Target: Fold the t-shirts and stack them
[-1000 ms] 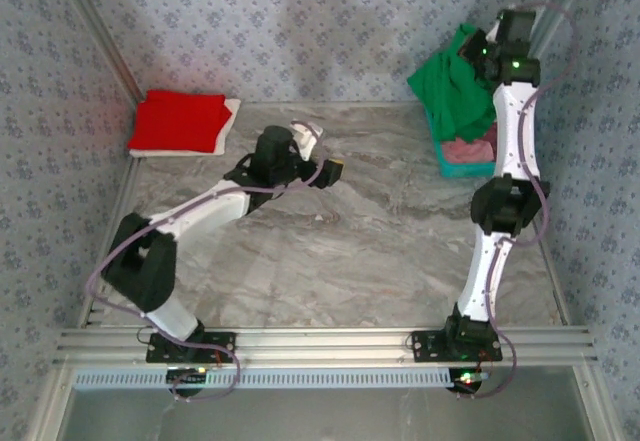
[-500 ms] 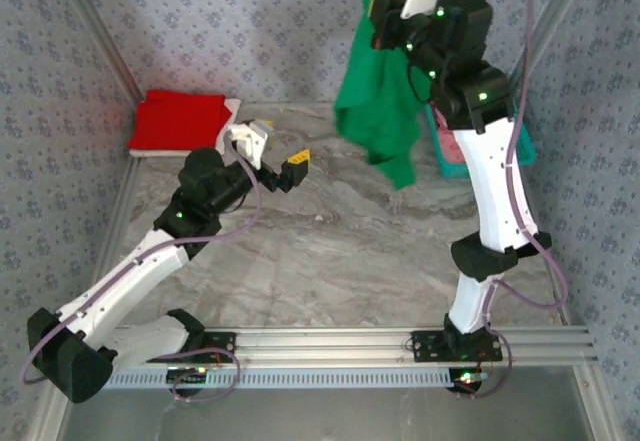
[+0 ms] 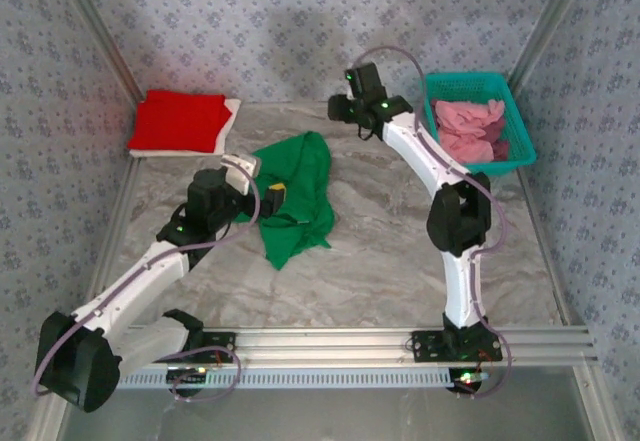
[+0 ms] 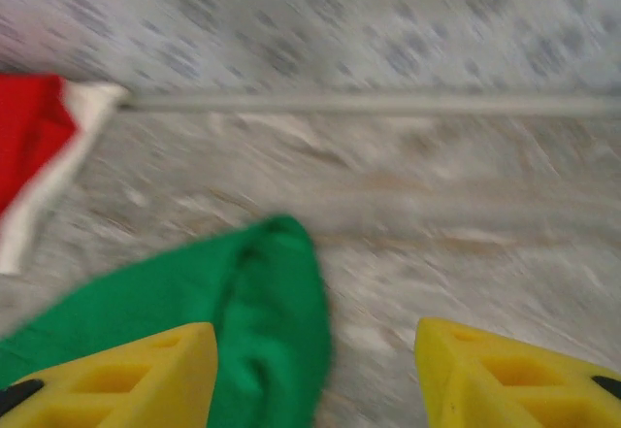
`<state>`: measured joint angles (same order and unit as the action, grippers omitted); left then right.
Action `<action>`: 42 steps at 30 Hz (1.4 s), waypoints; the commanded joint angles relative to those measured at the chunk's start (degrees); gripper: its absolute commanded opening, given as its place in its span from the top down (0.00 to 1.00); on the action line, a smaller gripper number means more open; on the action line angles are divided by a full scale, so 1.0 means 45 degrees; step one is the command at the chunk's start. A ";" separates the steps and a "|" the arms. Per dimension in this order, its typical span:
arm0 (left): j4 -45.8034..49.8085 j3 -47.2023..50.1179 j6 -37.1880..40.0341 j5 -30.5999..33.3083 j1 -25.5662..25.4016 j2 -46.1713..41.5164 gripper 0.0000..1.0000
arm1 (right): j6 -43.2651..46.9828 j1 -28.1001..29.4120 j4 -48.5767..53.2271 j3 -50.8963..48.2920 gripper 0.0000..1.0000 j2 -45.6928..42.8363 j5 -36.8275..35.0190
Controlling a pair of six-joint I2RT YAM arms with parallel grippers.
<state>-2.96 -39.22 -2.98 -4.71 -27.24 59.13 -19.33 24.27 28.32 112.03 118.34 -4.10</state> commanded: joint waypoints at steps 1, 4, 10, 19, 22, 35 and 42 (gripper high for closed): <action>0.1039 0.0452 -0.0662 -0.1358 0.0029 -0.0323 0.03 | -0.0817 -0.0508 -0.0769 -0.1948 0.41 -0.2437 0.0194; 0.1501 0.0732 -0.0948 -0.2238 -0.0508 -0.0174 0.04 | -0.1174 -0.0688 -0.1743 -0.4882 0.42 -0.3821 0.1025; 0.0784 0.0554 -0.0695 -0.1836 -0.0957 0.2351 0.02 | -0.1856 -0.1140 -0.3522 -0.9119 0.43 -0.4890 0.2481; -0.1694 -0.1338 -0.1003 -0.1519 -0.1362 0.7262 0.34 | -0.1984 -0.1290 -0.4377 -1.0100 0.44 -0.5615 0.2920; -0.2996 -0.0459 -0.1012 -0.0588 -0.1090 0.6740 0.64 | -0.1942 -0.1461 -0.4519 -1.0096 0.44 -0.5752 0.3203; 0.1428 -0.0330 -0.0131 0.0767 0.0683 0.0472 1.00 | -0.1820 -0.1161 -0.4665 -0.6405 0.44 -0.1573 0.5248; 0.1637 0.0355 -0.0288 0.0828 0.1503 -0.0807 1.00 | -0.2062 -0.0520 -0.3578 -0.0698 0.41 0.3280 0.6845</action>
<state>2.24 -39.09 -4.56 -1.63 -21.08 56.95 -27.70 21.10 8.71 101.10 127.02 21.15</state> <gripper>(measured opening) 0.057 0.584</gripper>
